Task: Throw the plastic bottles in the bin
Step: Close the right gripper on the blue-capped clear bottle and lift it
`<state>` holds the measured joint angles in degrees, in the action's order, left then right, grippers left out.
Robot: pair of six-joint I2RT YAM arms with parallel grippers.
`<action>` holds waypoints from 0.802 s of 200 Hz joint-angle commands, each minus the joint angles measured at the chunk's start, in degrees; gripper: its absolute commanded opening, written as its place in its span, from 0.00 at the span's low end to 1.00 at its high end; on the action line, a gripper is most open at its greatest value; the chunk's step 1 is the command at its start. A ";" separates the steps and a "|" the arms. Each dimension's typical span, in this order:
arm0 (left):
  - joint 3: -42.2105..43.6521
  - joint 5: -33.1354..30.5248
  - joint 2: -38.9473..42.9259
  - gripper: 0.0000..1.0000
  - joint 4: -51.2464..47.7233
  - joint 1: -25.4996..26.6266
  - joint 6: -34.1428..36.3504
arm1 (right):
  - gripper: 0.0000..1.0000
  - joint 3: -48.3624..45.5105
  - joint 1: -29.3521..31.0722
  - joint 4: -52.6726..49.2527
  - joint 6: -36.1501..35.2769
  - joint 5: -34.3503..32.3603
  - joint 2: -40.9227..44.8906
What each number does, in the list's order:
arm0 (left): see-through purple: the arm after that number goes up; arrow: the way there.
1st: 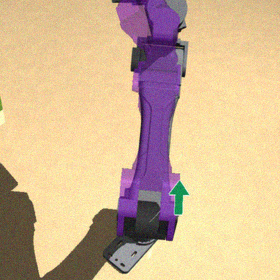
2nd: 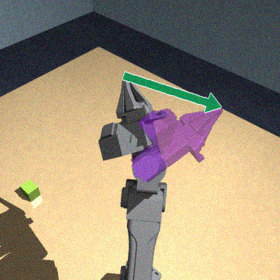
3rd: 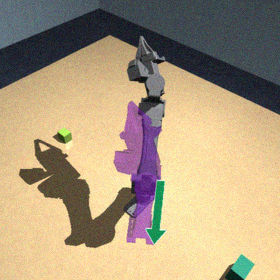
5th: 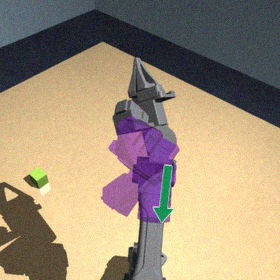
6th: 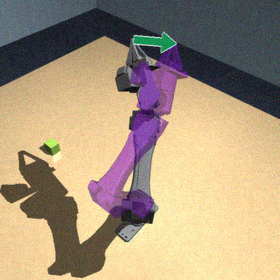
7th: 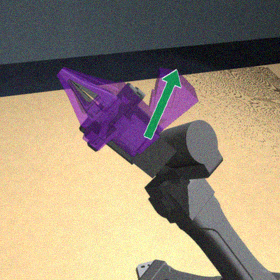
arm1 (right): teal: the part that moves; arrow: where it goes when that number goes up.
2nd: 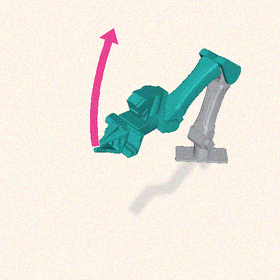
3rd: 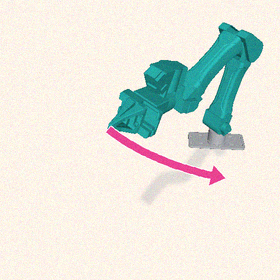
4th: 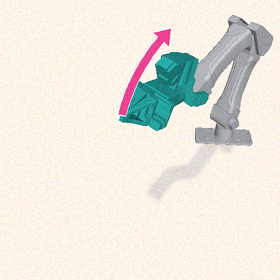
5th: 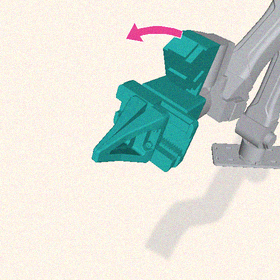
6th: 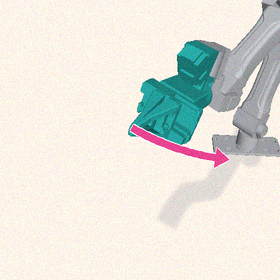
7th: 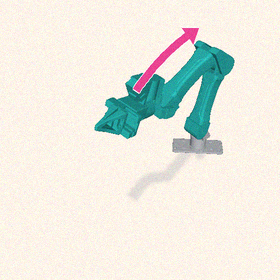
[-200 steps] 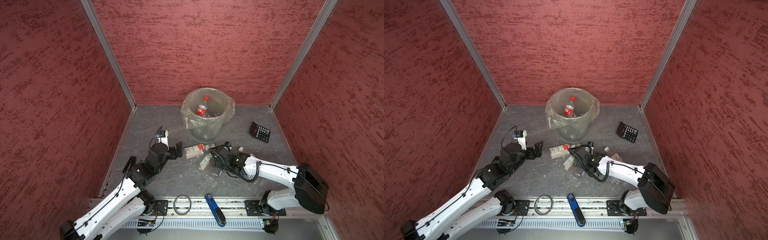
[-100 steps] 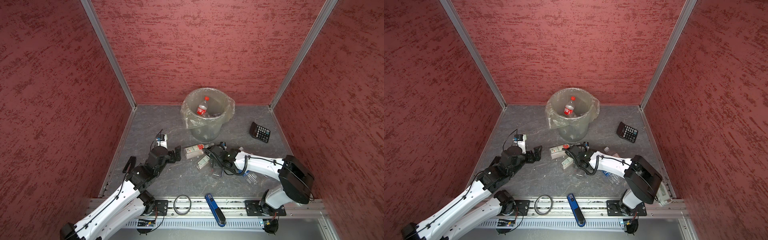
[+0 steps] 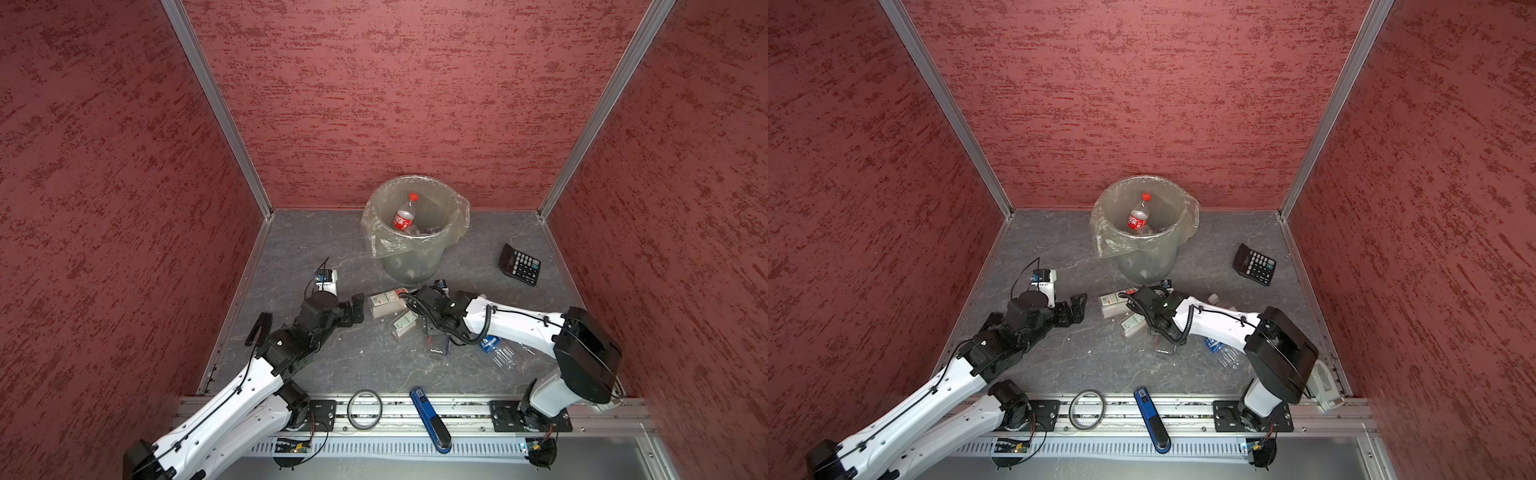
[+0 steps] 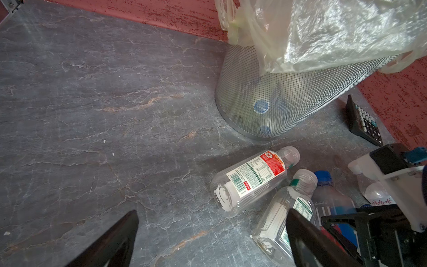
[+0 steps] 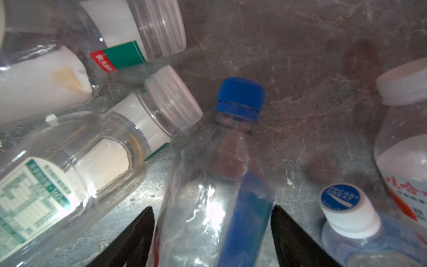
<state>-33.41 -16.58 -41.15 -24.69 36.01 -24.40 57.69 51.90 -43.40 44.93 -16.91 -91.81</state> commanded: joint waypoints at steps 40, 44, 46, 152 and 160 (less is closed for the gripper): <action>1.81 0.66 1.77 1.00 -1.25 -0.25 -1.61 | 0.79 -3.58 -0.40 5.48 0.95 5.55 0.18; 1.83 0.59 1.85 1.00 -1.24 -0.24 -1.61 | 0.79 -3.72 -0.40 5.56 1.02 5.59 0.24; 1.83 0.58 1.97 1.00 -1.33 -0.28 -1.61 | 0.79 -3.77 -0.40 5.59 0.97 5.64 0.30; 5.93 3.64 1.60 1.00 -0.27 -0.06 -4.94 | 0.60 -7.25 1.97 7.33 -0.11 -3.22 15.81; 6.08 3.65 1.62 1.00 -0.39 0.11 -5.12 | 0.60 -8.18 3.01 7.76 -0.07 -5.35 19.09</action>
<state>-27.83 -14.00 -39.53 -25.74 36.01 -27.97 51.20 52.71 -38.11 44.07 -15.20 -81.58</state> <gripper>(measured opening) 0.996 0.606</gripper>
